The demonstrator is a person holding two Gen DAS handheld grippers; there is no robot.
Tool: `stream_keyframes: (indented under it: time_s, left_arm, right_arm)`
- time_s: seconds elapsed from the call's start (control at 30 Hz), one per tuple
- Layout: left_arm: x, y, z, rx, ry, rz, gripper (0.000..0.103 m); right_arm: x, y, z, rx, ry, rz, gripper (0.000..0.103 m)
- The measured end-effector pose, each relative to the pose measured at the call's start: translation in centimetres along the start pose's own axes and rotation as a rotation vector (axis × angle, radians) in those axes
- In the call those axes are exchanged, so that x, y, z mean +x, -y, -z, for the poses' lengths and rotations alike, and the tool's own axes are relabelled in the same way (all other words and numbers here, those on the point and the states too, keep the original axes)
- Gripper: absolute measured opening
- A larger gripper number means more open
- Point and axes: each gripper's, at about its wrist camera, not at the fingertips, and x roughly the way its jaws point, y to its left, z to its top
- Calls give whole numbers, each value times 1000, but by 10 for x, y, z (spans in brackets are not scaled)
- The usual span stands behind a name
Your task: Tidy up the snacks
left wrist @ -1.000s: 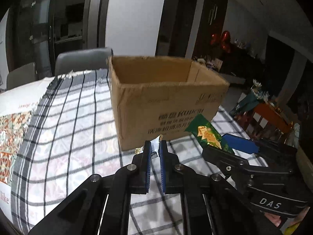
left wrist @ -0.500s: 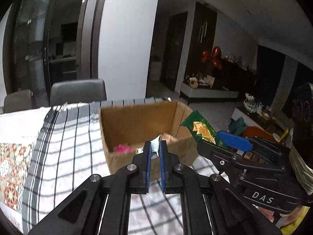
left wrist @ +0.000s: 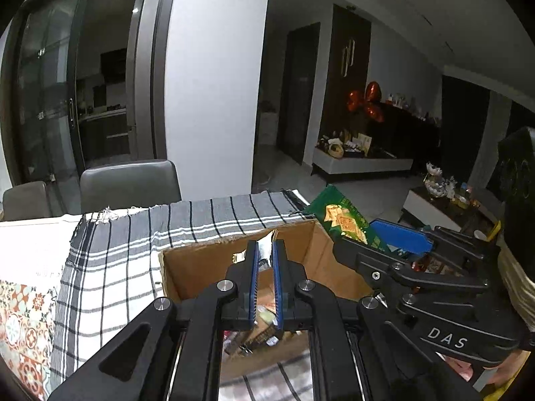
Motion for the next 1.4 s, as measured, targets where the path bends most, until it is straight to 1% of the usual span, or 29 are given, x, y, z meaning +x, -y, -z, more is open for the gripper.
stream_keyframes:
  time_s: [0.1, 0.13, 0.17, 0.2, 0.23, 0.33, 0.37, 0.43, 0.5, 0.53, 0.63, 0.73, 0.8, 0.87, 0.97, 1.0, 1.07, 1.1, 1.17, 1.3, 1.4]
  left_arm:
    - [13, -3, -3, -4, -30, -8, 13]
    - [16, -4, -4, -6, -40, -18, 17]
    - [18, -6, -3, -10, -44, -23, 25]
    - [17, -6, -3, -13, -42, -29, 30]
    - [15, -5, -1, -15, -40, -39, 38]
    - [8, -5, 4, 0, -33, -82, 42]
    - [4, -3, 7, 7, -34, -102, 45]
    - [-4, -3, 12, 8, -29, -136, 50]
    - [-16, -1, 18, 0, -23, -165, 52]
    - [-23, 0, 21, -8, -21, -179, 56]
    - [-44, 3, 31, -16, -6, -201, 60]
    - [-66, 8, 39, -11, 12, -231, 67]
    - [-81, 14, 46, 1, 21, -247, 70]
    - [-98, 20, 55, 4, 31, -250, 77]
    - [-117, 29, 63, 17, 46, -255, 82]
    - [-124, 32, 66, 30, 53, -258, 83]
    - [-137, 40, 73, 51, 67, -273, 86]
    - [-143, 43, 76, 59, 75, -271, 87]
    - [-155, 51, 83, 72, 89, -266, 92]
    - [-175, 62, 98, 93, 121, -251, 95]
    - [-184, 68, 110, 88, 120, -250, 95]
  right_arm:
    - [13, 5, -4, -9, -15, 0, 51]
    - [16, 6, -4, -8, -21, 0, 51]
    - [19, 9, -5, -6, -30, 4, 54]
    - [20, 10, -4, -1, -32, 12, 57]
    - [20, 11, -3, 5, -32, 20, 63]
    - [14, 12, 4, -2, -23, 38, 65]
    - [10, 11, 7, -8, -21, 41, 65]
    - [1, 9, 12, -22, -12, 53, 65]
    - [-10, 5, 17, -35, -2, 62, 65]
    - [-16, 3, 20, -37, 2, 69, 65]
    - [-37, -3, 29, -32, 17, 93, 72]
    - [-58, -9, 39, -30, 33, 119, 72]
    - [-73, -11, 44, -25, 36, 130, 72]
    - [-90, -15, 50, -17, 44, 134, 72]
    - [-115, -19, 59, -18, 62, 135, 72]
    - [-122, -21, 63, -21, 64, 133, 73]
    - [-136, -25, 71, -25, 76, 131, 79]
    - [-143, -27, 75, -28, 80, 133, 79]
    - [-155, -29, 83, -21, 86, 129, 79]
    - [-176, -31, 99, 1, 86, 122, 79]
    - [-188, -30, 111, 17, 82, 128, 79]
